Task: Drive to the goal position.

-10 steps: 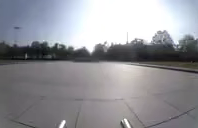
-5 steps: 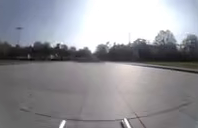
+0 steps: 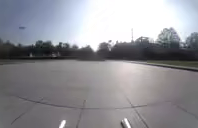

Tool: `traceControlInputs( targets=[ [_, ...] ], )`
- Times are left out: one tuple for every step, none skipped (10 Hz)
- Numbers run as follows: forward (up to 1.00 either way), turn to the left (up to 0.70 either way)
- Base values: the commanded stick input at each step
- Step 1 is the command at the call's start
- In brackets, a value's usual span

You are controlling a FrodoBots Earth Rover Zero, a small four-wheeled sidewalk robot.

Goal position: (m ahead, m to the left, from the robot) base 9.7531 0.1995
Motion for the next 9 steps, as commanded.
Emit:
traceControlInputs(
  targets=[
    [1.00, 0.00],
    [1.00, 0.00],
    [1.00, 0.01],
    [1.00, 0.02],
    [1.00, 0.02],
    [1.00, 0.03],
    [1.00, 0.01],
    [1.00, -0.40],
    [1.00, -0.40]
  ],
)
